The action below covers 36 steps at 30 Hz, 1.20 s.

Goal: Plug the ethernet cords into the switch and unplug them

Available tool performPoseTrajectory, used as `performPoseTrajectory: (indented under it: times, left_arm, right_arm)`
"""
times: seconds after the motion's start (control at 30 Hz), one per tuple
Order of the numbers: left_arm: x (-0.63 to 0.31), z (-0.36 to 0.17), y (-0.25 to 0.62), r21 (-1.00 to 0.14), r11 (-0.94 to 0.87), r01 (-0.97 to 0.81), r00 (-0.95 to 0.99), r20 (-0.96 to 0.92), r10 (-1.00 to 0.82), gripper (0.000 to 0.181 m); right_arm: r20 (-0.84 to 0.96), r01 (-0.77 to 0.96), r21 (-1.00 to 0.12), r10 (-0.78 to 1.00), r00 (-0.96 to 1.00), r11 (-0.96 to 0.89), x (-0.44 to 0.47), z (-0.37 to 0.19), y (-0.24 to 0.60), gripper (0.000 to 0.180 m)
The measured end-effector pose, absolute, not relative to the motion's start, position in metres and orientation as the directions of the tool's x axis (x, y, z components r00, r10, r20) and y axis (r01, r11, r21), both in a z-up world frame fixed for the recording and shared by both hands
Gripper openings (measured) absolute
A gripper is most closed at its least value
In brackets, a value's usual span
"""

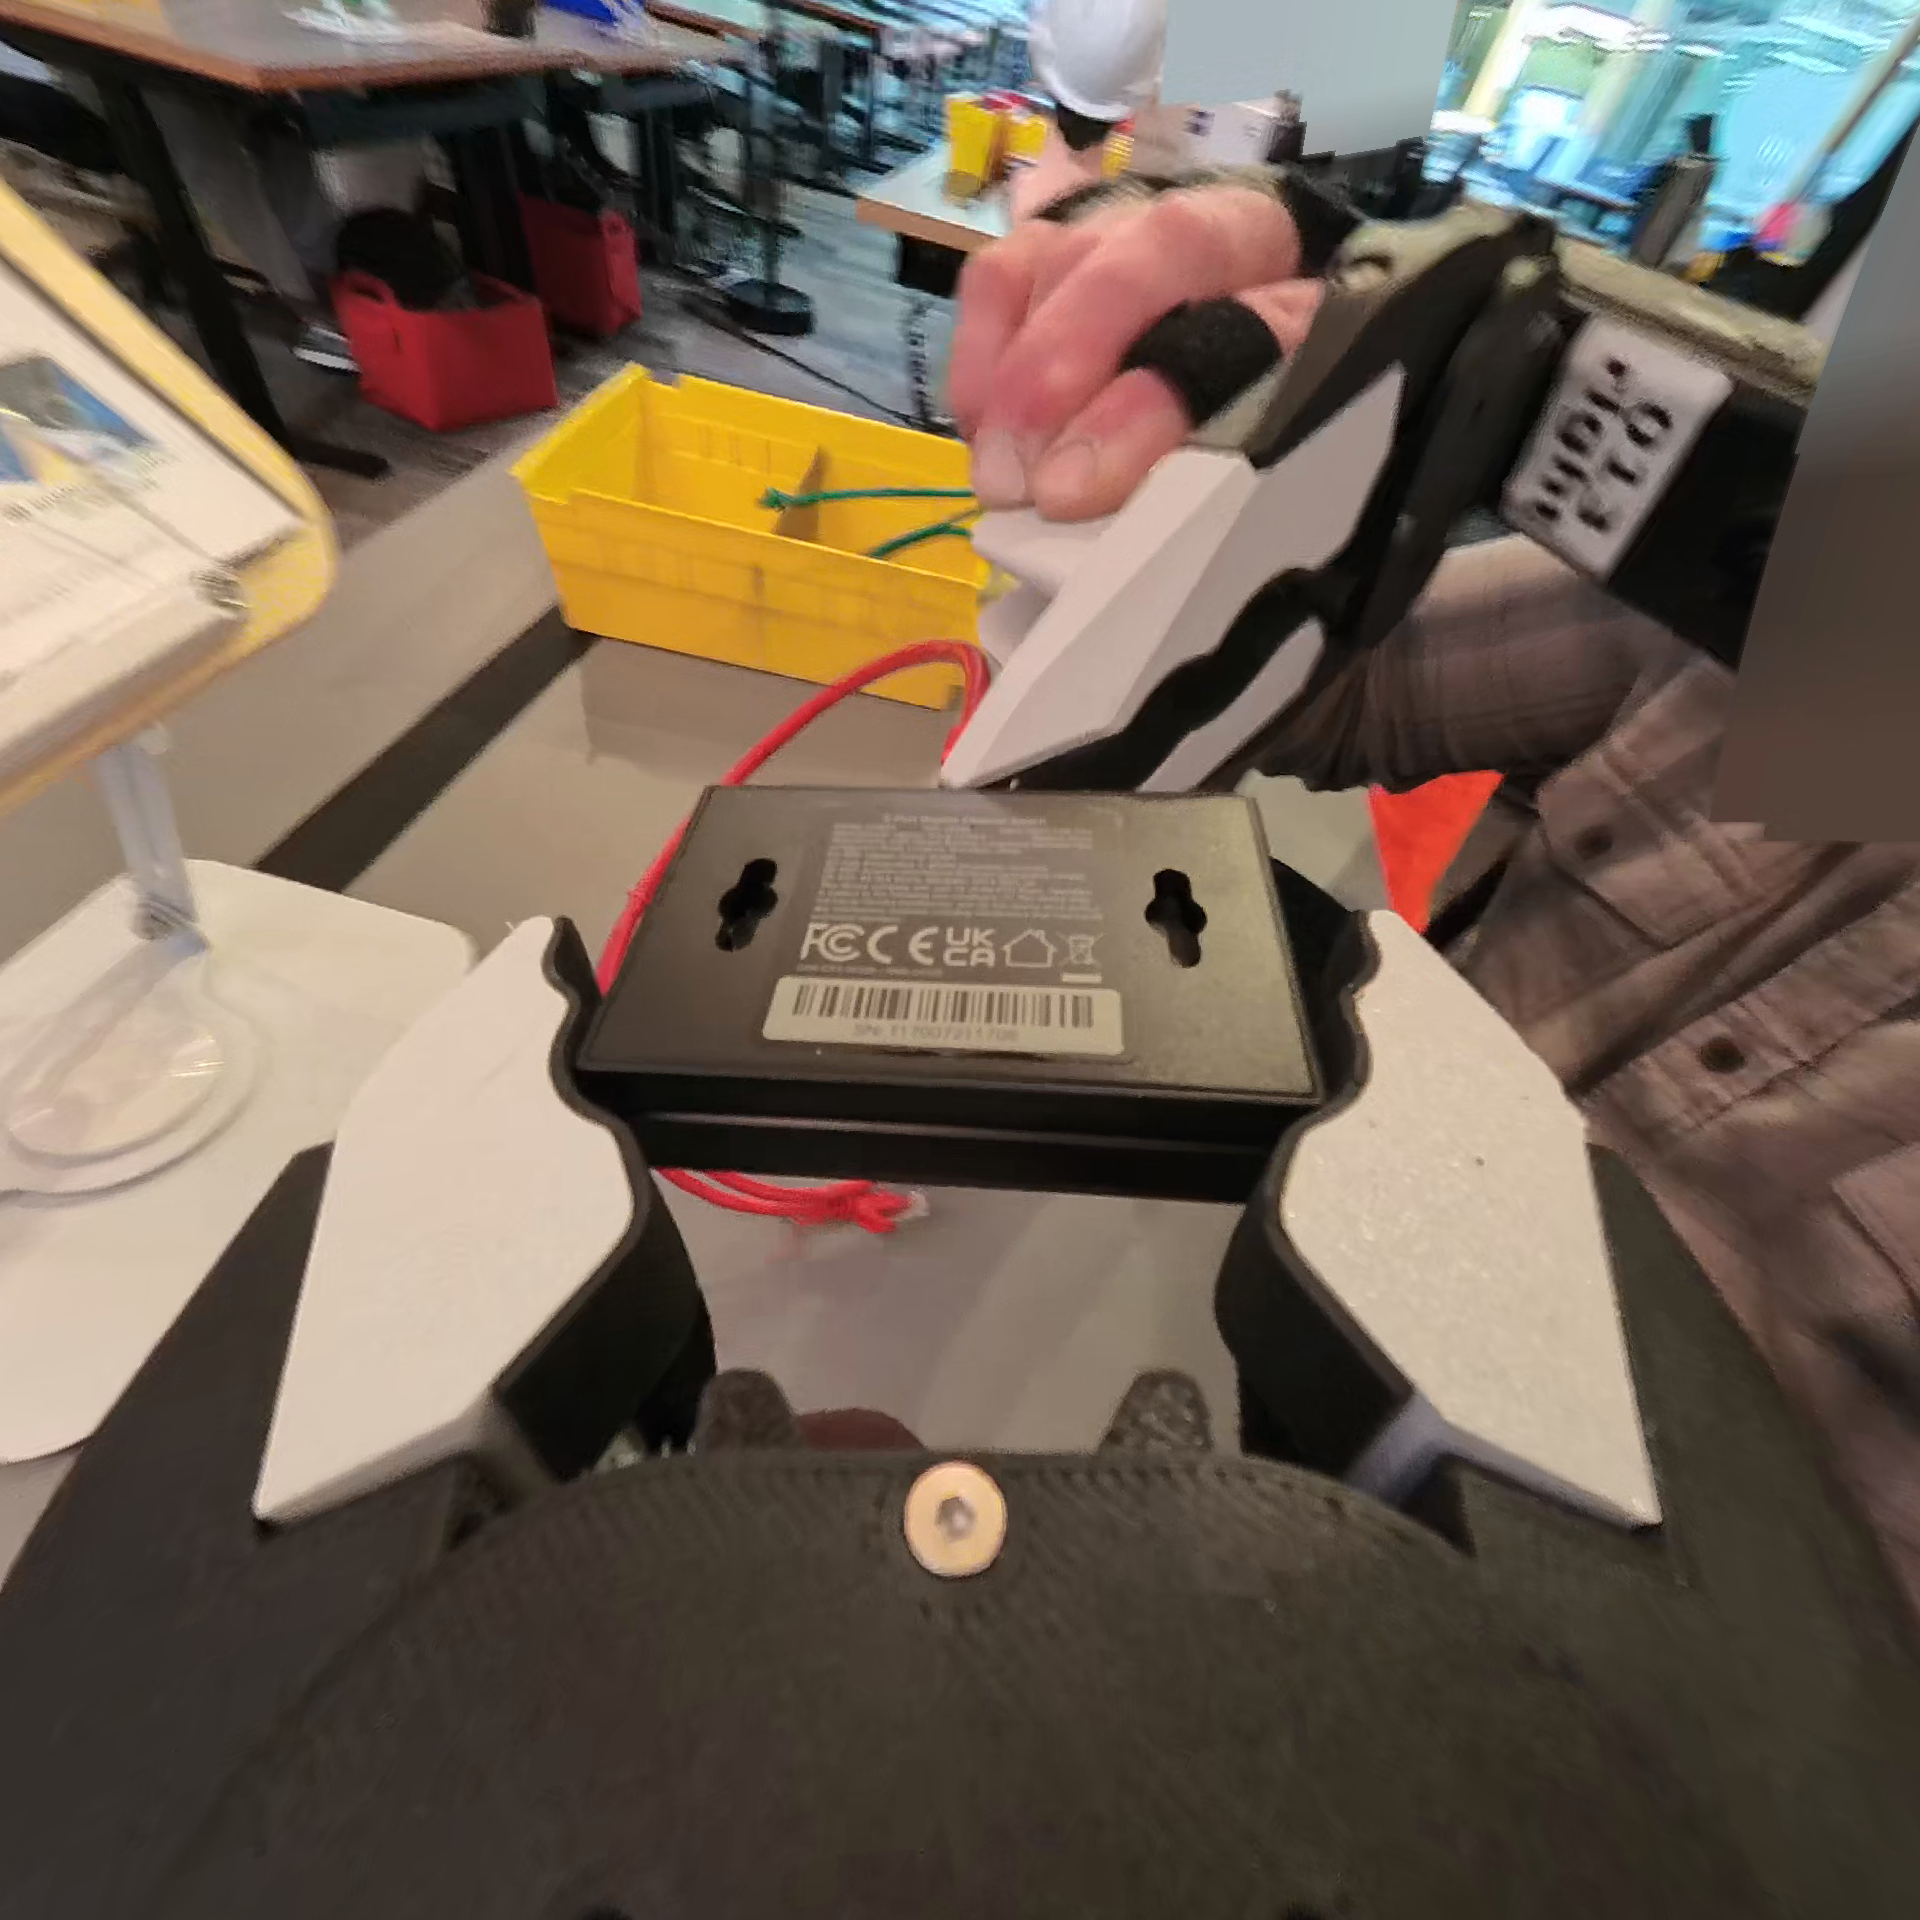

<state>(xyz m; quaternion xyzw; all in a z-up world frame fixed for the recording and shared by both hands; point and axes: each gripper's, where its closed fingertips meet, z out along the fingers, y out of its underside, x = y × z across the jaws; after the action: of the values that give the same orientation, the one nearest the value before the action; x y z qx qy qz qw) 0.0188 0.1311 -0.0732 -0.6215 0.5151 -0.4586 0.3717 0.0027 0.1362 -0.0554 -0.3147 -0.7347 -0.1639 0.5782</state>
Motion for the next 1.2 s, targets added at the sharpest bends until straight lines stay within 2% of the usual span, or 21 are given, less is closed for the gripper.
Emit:
performPoseTrajectory:
  times: [0.67, 0.77, 0.87, 0.97, 1.07, 1.2]
  left_arm:
    - [0.036, -0.088, 0.116, -0.910, -0.213, -0.356, 0.013, 0.224, -0.975, 0.128]
    - [0.039, -0.092, 0.109, -0.907, -0.204, -0.367, 0.001, 0.219, -0.976, 0.127]
    - [0.043, -0.089, 0.109, -0.912, -0.216, -0.348, -0.003, 0.231, -0.973, 0.127]
    - [0.044, -0.091, 0.110, -0.907, -0.218, -0.360, 0.007, 0.231, -0.973, 0.127]
    - [0.045, -0.092, 0.113, -0.904, -0.244, -0.352, 0.037, 0.247, -0.968, 0.127]
    - [0.043, -0.098, 0.122, -0.883, -0.298, -0.362, 0.129, 0.269, -0.954, 0.127]
  right_arm:
    - [0.968, 0.713, -0.088, 0.230, -0.105, 0.696, 0.026, -0.067, 0.124, 0.010]
    - [0.930, 0.653, -0.226, 0.359, -0.075, 0.723, 0.029, -0.069, 0.118, 0.011]
    - [0.900, 0.622, -0.317, 0.433, -0.039, 0.716, 0.032, -0.067, 0.117, 0.010]
    - [0.926, 0.670, -0.255, 0.376, -0.040, 0.698, 0.035, -0.070, 0.119, 0.010]
    - [0.960, 0.743, -0.146, 0.276, -0.055, 0.653, 0.037, -0.072, 0.123, 0.011]
    - [0.960, 0.783, -0.140, 0.277, -0.042, 0.606, 0.037, -0.080, 0.132, 0.010]
